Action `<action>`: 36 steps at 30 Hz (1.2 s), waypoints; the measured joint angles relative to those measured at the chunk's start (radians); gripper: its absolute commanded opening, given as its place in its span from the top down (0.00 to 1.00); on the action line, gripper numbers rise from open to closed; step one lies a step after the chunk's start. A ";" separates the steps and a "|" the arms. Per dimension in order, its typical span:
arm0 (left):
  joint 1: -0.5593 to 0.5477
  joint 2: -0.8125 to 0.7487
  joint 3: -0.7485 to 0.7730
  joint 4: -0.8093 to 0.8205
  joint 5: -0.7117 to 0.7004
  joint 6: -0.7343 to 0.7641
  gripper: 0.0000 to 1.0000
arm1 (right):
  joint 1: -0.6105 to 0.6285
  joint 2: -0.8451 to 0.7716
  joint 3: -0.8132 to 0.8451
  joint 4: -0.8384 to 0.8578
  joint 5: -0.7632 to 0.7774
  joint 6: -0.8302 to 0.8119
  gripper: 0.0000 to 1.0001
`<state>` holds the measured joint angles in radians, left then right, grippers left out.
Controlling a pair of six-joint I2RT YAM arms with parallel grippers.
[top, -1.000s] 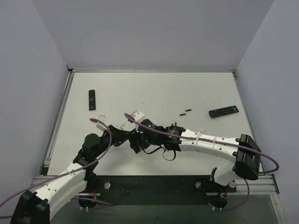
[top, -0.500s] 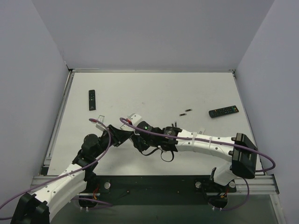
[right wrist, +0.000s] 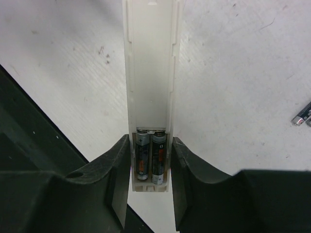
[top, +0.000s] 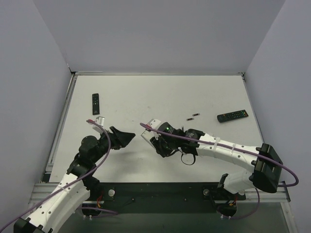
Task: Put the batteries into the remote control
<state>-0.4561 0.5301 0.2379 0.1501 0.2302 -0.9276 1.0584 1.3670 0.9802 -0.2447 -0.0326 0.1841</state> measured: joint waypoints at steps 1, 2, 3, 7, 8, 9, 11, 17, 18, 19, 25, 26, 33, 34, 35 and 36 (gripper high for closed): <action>0.000 -0.013 0.031 -0.050 -0.022 0.031 0.24 | -0.005 0.003 -0.008 -0.017 -0.018 -0.026 1.00; 0.000 -0.026 0.063 -0.100 -0.046 0.061 0.24 | -0.005 0.006 -0.011 -0.031 -0.029 -0.044 1.00; 0.000 -0.038 0.095 -0.145 -0.070 0.090 0.23 | -0.005 0.014 -0.012 -0.047 -0.051 -0.079 1.00; 0.001 -0.069 0.211 -0.300 -0.142 0.192 0.23 | -0.005 0.066 -0.012 -0.084 -0.107 -0.184 1.00; 0.001 -0.071 0.243 -0.336 -0.156 0.219 0.23 | -0.005 0.085 -0.011 -0.091 -0.117 -0.211 1.00; 0.001 -0.073 0.276 -0.369 -0.168 0.247 0.23 | -0.005 0.105 -0.009 -0.100 -0.125 -0.237 1.00; 0.001 -0.078 0.336 -0.422 -0.195 0.304 0.23 | -0.005 0.156 0.011 -0.130 -0.142 -0.291 1.00; 0.001 -0.150 0.401 -0.489 -0.265 0.455 0.22 | -0.003 0.303 0.069 -0.147 -0.181 -0.427 0.99; 0.001 -0.166 0.401 -0.499 -0.274 0.474 0.22 | -0.002 0.315 0.069 -0.150 -0.186 -0.452 0.96; 0.001 -0.179 0.401 -0.509 -0.282 0.491 0.22 | 0.000 0.324 0.069 -0.155 -0.189 -0.475 0.93; 0.001 -0.211 0.401 -0.537 -0.327 0.561 0.22 | 0.003 0.349 0.070 -0.186 -0.203 -0.588 0.74; 0.001 -0.211 0.400 -0.542 -0.333 0.569 0.22 | 0.003 0.355 0.071 -0.188 -0.203 -0.603 0.72; 0.001 -0.215 0.383 -0.555 -0.355 0.591 0.22 | 0.002 0.383 0.091 -0.215 -0.203 -0.649 0.34; 0.001 -0.215 0.382 -0.556 -0.357 0.592 0.22 | 0.003 0.383 0.094 -0.224 -0.201 -0.651 0.32; 0.001 -0.216 0.381 -0.558 -0.358 0.595 0.22 | 0.003 0.383 0.098 -0.231 -0.200 -0.648 0.30; 0.001 -0.216 0.380 -0.558 -0.358 0.596 0.22 | 0.003 0.382 0.102 -0.238 -0.199 -0.646 0.26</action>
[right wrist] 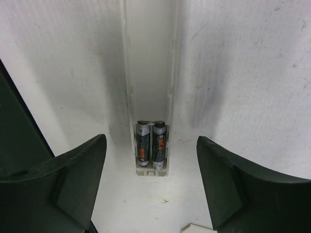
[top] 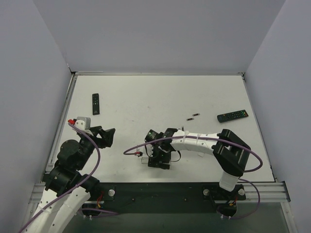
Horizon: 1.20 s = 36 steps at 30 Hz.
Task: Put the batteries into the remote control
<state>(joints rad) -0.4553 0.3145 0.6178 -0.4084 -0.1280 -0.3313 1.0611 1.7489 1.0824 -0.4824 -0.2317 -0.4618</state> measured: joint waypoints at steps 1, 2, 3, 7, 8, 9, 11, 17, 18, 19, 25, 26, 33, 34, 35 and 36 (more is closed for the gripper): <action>0.000 -0.001 -0.001 0.000 0.000 0.002 0.22 | 0.000 -0.005 0.002 -0.001 0.002 0.006 0.23; 0.000 -0.002 -0.002 0.000 0.000 0.003 0.22 | 0.000 -0.013 0.003 -0.005 0.006 0.017 0.21; 0.000 -0.004 -0.004 0.000 0.000 0.005 0.22 | 0.000 -0.028 0.003 -0.008 0.009 0.028 0.18; 0.000 -0.013 -0.005 -0.001 -0.001 0.013 0.22 | -0.006 -0.152 0.011 -0.023 0.051 0.124 0.06; 0.000 -0.016 -0.005 -0.001 -0.002 0.016 0.22 | -0.010 -0.183 0.018 -0.025 0.069 0.154 0.03; 0.000 -0.018 -0.005 -0.001 -0.003 0.020 0.22 | -0.017 -0.225 0.027 -0.023 0.096 0.206 0.00; 0.000 -0.024 -0.005 -0.001 -0.007 0.024 0.22 | -0.045 -0.305 0.040 -0.021 0.173 0.320 0.00; -0.008 -0.041 -0.005 -0.005 -0.027 0.032 0.22 | -0.208 -0.499 0.011 -0.042 0.439 0.746 0.00; -0.012 -0.043 -0.005 -0.007 -0.029 0.033 0.22 | -0.236 -0.530 -0.012 -0.052 0.468 0.805 0.00; -0.017 -0.045 -0.005 -0.008 -0.030 0.035 0.22 | -0.268 -0.560 -0.038 -0.062 0.488 0.864 0.00; -0.037 -0.063 -0.005 -0.011 -0.037 0.045 0.22 | -0.492 -0.683 -0.167 -0.167 0.548 1.175 0.04; -0.040 -0.066 -0.005 -0.012 -0.039 0.047 0.22 | -0.537 -0.687 -0.179 -0.189 0.556 1.217 0.04; -0.053 -0.084 -0.005 -0.017 -0.052 0.052 0.22 | -0.709 -0.610 -0.209 -0.259 0.564 1.380 0.13; -0.054 -0.085 -0.005 -0.017 -0.053 0.053 0.22 | -0.718 -0.586 -0.209 -0.260 0.564 1.391 0.14; -0.056 -0.087 -0.005 -0.018 -0.053 0.053 0.22 | -0.723 -0.563 -0.208 -0.259 0.564 1.400 0.17; -0.057 -0.089 -0.005 -0.019 -0.053 0.054 0.22 | -0.731 -0.526 -0.207 -0.259 0.562 1.405 0.18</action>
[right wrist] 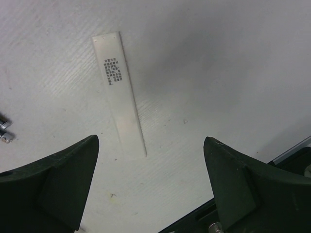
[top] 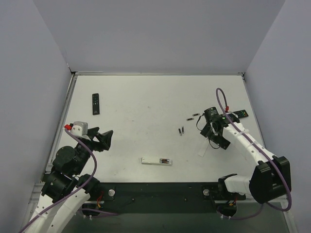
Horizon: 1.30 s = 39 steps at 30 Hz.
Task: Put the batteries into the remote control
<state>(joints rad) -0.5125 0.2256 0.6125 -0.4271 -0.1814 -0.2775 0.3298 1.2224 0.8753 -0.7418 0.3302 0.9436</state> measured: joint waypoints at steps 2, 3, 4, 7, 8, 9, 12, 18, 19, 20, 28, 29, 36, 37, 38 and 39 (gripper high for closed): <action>-0.004 -0.003 0.000 -0.002 -0.002 0.000 0.22 | -0.010 0.064 0.001 0.005 -0.011 0.003 0.22; -0.006 -0.005 0.000 -0.003 -0.003 0.001 0.22 | -0.011 0.087 0.002 0.009 -0.019 0.002 0.25; -0.008 -0.006 0.000 -0.005 -0.003 0.001 0.22 | -0.015 0.113 0.002 0.018 -0.031 0.000 0.26; -0.010 -0.007 0.000 -0.007 -0.005 0.001 0.22 | -0.017 0.175 0.006 0.051 -0.071 -0.007 0.34; -0.010 -0.007 0.000 -0.008 -0.005 0.001 0.22 | -0.018 0.188 0.007 0.060 -0.080 -0.007 0.37; -0.010 -0.007 0.000 -0.008 -0.006 0.001 0.22 | -0.022 0.202 0.010 0.071 -0.092 -0.010 0.39; -0.011 -0.007 0.000 -0.009 -0.006 0.001 0.22 | -0.030 0.245 0.013 0.110 -0.123 -0.022 0.46; -0.011 -0.008 0.000 -0.011 -0.006 0.001 0.23 | -0.055 0.307 0.013 0.163 -0.156 -0.031 0.52; -0.011 -0.008 0.000 -0.011 -0.006 0.001 0.23 | -0.057 0.314 0.013 0.171 -0.161 -0.032 0.53; -0.011 -0.008 0.000 -0.011 -0.006 0.001 0.23 | -0.061 0.320 0.011 0.180 -0.167 -0.034 0.54; -0.011 -0.007 0.000 -0.011 -0.007 0.001 0.23 | -0.082 0.365 -0.007 0.239 -0.193 -0.060 0.58; -0.011 -0.007 0.000 -0.011 -0.006 0.001 0.23 | -0.082 0.372 -0.010 0.243 -0.196 -0.061 0.58; -0.011 -0.003 0.000 -0.012 -0.007 0.001 0.23 | -0.082 0.371 -0.016 0.262 -0.209 -0.074 0.62; -0.011 -0.002 0.000 -0.012 -0.007 0.001 0.23 | -0.082 0.370 -0.019 0.267 -0.212 -0.074 0.64; -0.011 -0.002 0.000 -0.012 -0.007 0.001 0.23 | -0.083 0.368 -0.022 0.271 -0.215 -0.077 0.65; -0.011 -0.002 0.000 -0.012 -0.007 0.001 0.23 | -0.083 0.365 -0.025 0.276 -0.217 -0.078 0.66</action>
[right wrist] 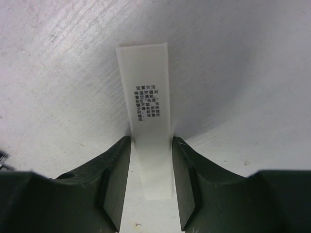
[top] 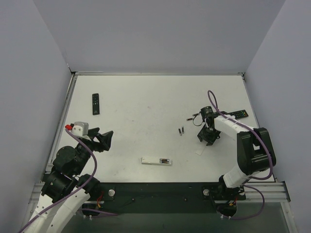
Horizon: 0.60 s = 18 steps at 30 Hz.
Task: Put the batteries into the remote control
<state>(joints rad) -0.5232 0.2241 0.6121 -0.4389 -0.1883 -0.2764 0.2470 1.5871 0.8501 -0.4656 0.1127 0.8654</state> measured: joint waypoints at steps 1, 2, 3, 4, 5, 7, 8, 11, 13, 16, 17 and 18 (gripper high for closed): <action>0.000 0.000 0.000 0.000 0.000 0.000 0.23 | 0.000 -0.002 -0.003 0.005 -0.002 -0.002 0.68; 0.000 0.000 0.000 0.000 0.000 0.000 0.23 | 0.000 -0.005 -0.006 0.010 -0.005 -0.005 0.69; 0.000 0.000 0.000 0.000 0.000 0.000 0.23 | -0.001 -0.007 -0.009 0.014 -0.008 -0.008 0.71; 0.000 0.001 0.000 0.000 0.000 0.000 0.23 | -0.003 -0.009 -0.011 0.020 -0.013 -0.011 0.75; 0.000 0.002 0.000 0.000 0.000 0.000 0.23 | -0.003 -0.011 -0.013 0.023 -0.017 -0.014 0.76; 0.000 0.004 0.000 0.000 0.000 0.000 0.23 | -0.004 -0.016 -0.018 0.028 -0.022 -0.027 0.81; 0.000 0.005 0.000 0.000 0.000 0.000 0.23 | -0.003 -0.018 -0.019 0.029 -0.024 -0.031 0.83; 0.000 0.010 0.000 0.000 0.000 0.000 0.23 | 0.001 -0.021 -0.021 0.031 -0.029 -0.053 0.89; 0.000 0.011 0.000 0.000 0.000 0.000 0.23 | 0.013 -0.023 -0.022 0.031 -0.029 -0.069 0.92; 0.000 0.012 0.000 0.000 0.000 0.000 0.23 | 0.044 -0.025 -0.022 0.028 -0.034 -0.103 0.95; 0.001 0.013 0.000 0.000 0.000 0.000 0.23 | 0.058 -0.026 -0.022 0.026 -0.034 -0.116 0.95; 0.001 0.014 0.000 -0.001 0.000 0.000 0.23 | 0.072 -0.027 -0.022 0.024 -0.034 -0.131 0.97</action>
<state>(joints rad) -0.5220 0.2386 0.6121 -0.4397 -0.1883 -0.2764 0.3187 1.5604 0.8284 -0.4416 0.0784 0.7345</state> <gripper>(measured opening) 0.772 0.277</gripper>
